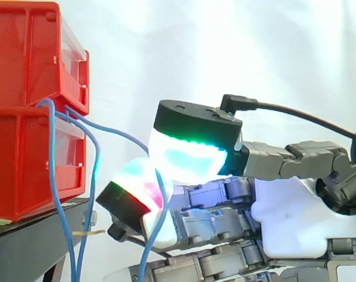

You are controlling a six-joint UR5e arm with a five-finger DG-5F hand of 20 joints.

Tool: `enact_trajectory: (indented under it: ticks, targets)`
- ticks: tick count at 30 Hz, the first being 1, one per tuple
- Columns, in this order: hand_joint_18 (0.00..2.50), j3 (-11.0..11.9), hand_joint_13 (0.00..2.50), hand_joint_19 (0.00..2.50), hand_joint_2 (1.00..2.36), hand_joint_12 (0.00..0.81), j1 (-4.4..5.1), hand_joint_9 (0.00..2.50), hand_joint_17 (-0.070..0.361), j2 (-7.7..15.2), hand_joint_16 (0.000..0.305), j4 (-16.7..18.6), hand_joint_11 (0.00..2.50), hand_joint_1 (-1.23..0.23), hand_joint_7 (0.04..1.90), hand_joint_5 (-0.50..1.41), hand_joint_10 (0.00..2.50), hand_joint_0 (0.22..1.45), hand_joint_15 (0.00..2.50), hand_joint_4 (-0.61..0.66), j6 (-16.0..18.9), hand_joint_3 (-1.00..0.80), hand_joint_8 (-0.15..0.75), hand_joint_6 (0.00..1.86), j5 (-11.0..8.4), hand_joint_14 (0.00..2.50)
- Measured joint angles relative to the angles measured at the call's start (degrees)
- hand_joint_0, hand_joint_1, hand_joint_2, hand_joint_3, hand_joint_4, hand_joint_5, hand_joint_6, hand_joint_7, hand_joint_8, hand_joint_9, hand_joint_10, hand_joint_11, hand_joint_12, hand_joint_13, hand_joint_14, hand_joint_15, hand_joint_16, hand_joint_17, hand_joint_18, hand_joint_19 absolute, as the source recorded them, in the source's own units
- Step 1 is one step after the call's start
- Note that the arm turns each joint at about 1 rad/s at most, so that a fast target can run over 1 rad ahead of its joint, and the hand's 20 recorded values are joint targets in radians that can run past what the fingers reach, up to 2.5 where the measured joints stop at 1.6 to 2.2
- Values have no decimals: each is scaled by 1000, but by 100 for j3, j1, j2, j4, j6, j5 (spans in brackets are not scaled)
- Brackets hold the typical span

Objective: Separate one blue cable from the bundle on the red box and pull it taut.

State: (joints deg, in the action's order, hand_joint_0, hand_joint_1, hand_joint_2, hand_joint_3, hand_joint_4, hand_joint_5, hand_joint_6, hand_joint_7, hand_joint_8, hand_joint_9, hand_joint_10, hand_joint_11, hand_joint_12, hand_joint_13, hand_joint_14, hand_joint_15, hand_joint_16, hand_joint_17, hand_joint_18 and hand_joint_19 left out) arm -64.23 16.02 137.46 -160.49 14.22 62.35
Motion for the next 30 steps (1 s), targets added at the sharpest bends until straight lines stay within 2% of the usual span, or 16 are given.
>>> enact_trajectory:
  ticks: [5, 8, 10, 14, 15, 17, 18, 24, 30]
  targets:
    - [793, -4, 767, 369, 1008, 358, 1, 1206, 109, 0, 48, 31, 271, -785, 1010, -62, 10, 554, 202, 71, 1, -209, 255, 904, -3, 8]
    - [843, -3, 796, 328, 1000, 384, 3, 1241, 122, 0, 54, 34, 174, -640, 1028, -45, 6, 541, 171, 41, 1, -149, 276, 885, -4, 8]
    - [843, -3, 794, 318, 1024, 378, 5, 1225, 123, 0, 55, 35, 105, -609, 1082, -34, 4, 530, 150, 9, 1, -118, 274, 868, -4, 6]
    - [839, -2, 770, 313, 1103, 372, 6, 1199, 123, 0, 55, 35, 28, -575, 1063, -28, 2, 511, 121, -17, 2, -115, 268, 856, -4, 6]
    - [842, -2, 772, 309, 1203, 379, 6, 1197, 124, 0, 55, 35, 31, -550, 1064, -27, 0, 495, 123, -15, 4, -141, 274, 853, -4, 5]
    - [840, -2, 771, 309, 1163, 380, 6, 1188, 124, 0, 55, 35, 41, -595, 1070, -27, 0, 509, 123, -13, 7, -119, 280, 851, -4, 6]
    - [844, -2, 770, 313, 1009, 379, 6, 1167, 120, 0, 53, 35, 84, -678, 1116, -29, 3, 550, 144, -5, 8, -62, 283, 849, -3, 5]
    - [820, -2, 805, 345, 1013, 349, 6, 1200, 103, -1, 46, 36, 222, -786, 1186, -40, 10, 568, 226, 28, 10, -24, 252, 872, -6, 9]
    - [846, -2, 851, 348, 1018, 338, 7, 1221, 98, -4, 43, 36, 280, -882, 1210, -35, 11, 579, 271, -3, 10, 23, 239, 887, -7, 11]
